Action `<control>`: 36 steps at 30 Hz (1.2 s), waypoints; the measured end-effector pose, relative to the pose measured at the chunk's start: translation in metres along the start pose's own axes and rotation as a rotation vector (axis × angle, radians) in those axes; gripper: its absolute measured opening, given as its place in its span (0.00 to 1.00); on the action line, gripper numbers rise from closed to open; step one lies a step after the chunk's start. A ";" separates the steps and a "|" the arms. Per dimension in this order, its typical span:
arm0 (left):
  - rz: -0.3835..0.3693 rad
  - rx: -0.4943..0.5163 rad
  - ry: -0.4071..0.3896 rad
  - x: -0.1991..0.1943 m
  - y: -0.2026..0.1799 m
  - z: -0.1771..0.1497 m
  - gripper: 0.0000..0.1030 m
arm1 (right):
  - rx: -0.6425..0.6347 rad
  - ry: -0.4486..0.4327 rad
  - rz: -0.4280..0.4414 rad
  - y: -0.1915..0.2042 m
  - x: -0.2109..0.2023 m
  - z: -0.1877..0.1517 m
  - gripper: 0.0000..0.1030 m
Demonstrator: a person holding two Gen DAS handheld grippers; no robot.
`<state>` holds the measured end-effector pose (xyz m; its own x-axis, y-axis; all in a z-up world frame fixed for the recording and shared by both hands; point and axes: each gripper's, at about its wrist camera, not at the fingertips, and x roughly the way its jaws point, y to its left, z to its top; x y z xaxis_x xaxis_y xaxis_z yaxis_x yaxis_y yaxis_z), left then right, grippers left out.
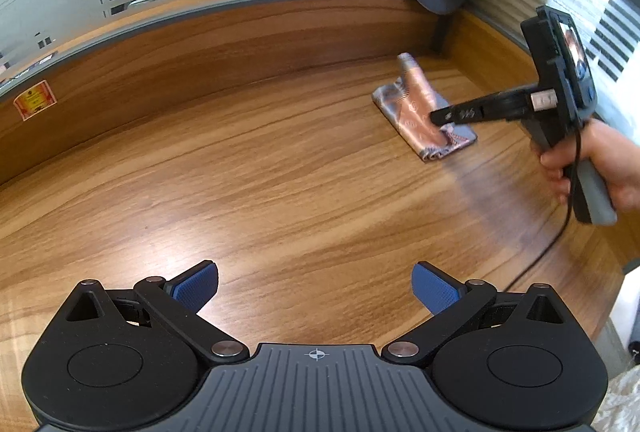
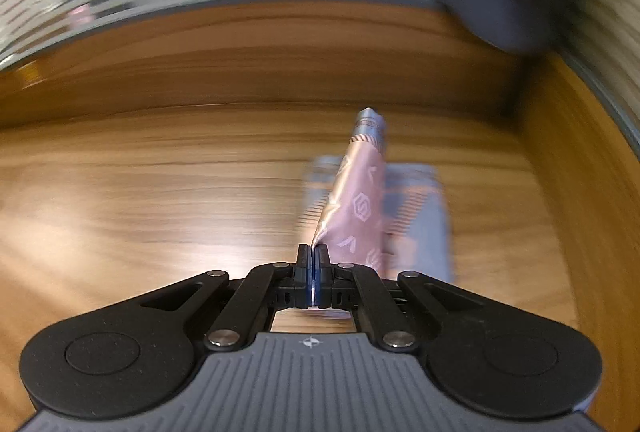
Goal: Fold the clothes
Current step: 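Reach the right gripper to the folded scarf and grasp its edge, then lift the scarf edge with the right gripper and unfold it across the desk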
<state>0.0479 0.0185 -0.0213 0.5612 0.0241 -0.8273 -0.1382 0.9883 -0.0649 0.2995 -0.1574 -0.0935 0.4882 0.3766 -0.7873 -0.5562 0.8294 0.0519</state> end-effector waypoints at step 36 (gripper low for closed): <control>0.148 -0.069 -0.062 -0.138 0.249 -0.165 1.00 | -0.229 0.136 0.309 0.439 -0.035 -0.054 0.01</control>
<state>-0.1980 0.2367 -0.0155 0.5799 0.1797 -0.7946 -0.2773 0.9607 0.0148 0.0018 0.1718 -0.0760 0.1899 0.5228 -0.8310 -0.8058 0.5666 0.1723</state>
